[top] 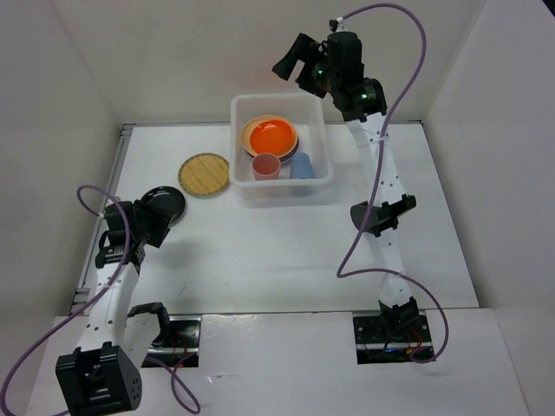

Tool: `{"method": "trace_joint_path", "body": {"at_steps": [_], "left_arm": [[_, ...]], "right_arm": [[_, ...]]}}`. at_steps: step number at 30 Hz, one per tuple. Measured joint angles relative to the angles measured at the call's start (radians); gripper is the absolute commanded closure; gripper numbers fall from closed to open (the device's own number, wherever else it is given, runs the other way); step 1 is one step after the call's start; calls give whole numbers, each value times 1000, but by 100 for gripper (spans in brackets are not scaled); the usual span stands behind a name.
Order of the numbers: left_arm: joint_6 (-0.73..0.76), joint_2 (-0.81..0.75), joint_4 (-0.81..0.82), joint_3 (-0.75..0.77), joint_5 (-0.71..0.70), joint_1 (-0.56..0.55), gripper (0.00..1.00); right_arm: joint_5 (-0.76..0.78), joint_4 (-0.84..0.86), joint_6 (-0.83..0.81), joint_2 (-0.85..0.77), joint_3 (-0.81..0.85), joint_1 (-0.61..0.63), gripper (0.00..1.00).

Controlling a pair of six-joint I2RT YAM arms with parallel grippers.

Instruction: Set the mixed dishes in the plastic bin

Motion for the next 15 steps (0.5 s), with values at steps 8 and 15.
{"method": "trace_joint_path", "body": {"at_steps": [8,15], "left_arm": [[-136,31,118,-92,-24,60,46],[-235,217,271,-190,-10,82,46]], "right_arm": [[-64,-1,-21,-124,25,23,1],[-128,2,-25,-127,25,27,1]]}}
